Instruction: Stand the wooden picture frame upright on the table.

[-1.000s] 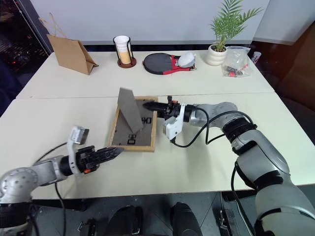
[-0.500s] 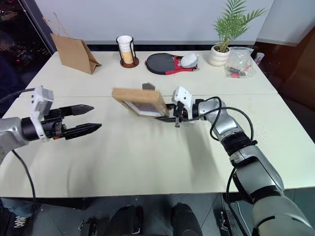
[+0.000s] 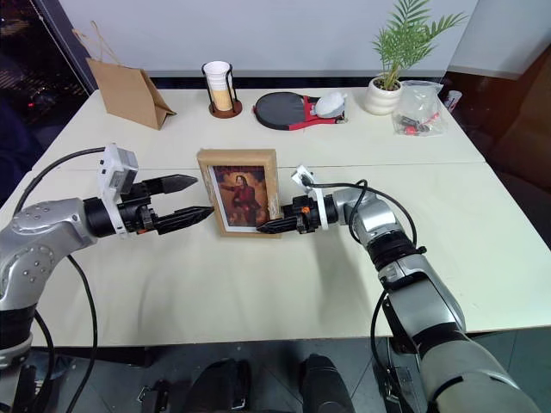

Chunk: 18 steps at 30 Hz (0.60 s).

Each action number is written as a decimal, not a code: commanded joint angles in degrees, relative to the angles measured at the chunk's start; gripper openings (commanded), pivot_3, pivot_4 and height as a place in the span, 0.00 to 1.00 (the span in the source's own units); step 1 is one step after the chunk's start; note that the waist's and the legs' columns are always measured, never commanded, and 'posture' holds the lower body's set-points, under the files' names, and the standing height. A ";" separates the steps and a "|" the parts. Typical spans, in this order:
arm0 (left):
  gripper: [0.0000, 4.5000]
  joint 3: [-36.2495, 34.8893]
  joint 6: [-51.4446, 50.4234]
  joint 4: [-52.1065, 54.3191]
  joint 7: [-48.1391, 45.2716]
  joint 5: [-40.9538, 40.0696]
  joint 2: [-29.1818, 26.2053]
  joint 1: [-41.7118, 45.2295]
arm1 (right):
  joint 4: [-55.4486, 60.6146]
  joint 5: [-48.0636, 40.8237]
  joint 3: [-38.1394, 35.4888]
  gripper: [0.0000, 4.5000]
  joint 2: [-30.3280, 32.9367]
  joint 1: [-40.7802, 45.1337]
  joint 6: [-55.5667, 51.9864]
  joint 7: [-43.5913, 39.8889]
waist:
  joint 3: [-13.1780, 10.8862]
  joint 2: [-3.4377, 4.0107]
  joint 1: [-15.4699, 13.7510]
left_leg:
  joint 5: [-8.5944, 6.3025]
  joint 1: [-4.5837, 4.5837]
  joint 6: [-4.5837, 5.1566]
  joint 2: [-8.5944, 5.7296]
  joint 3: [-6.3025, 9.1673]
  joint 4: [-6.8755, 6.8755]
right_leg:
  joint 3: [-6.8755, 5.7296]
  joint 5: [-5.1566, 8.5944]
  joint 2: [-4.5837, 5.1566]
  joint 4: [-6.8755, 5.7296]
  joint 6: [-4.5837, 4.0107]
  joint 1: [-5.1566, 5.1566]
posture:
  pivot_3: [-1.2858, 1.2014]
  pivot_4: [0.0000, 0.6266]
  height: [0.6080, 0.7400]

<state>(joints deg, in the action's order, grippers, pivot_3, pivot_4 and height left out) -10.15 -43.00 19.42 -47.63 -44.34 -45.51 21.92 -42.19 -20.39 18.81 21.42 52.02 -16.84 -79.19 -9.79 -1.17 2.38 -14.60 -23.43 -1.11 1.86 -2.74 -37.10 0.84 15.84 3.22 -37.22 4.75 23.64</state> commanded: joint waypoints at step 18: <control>1.00 -3.67 2.50 2.56 -5.83 -0.22 -2.44 -5.59 | 14.34 8.84 -8.07 0.99 12.67 -11.68 5.97 -2.10 | 0.00 0.00 -1.31 | -0.02 0.01 0.04 -0.02 -0.05 -0.03 | 0.01 0.00 -0.01 0.03 0.00 -0.02 | 0.52 0.24 1.00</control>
<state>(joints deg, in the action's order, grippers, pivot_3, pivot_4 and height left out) -12.48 -41.76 20.65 -52.59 -44.38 -47.19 16.46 -33.99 -10.93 13.62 31.89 40.88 -10.13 -81.97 -9.79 -1.16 1.07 -14.63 -23.42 -1.06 1.84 -2.79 -37.13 0.85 15.85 3.21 -37.20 4.75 23.62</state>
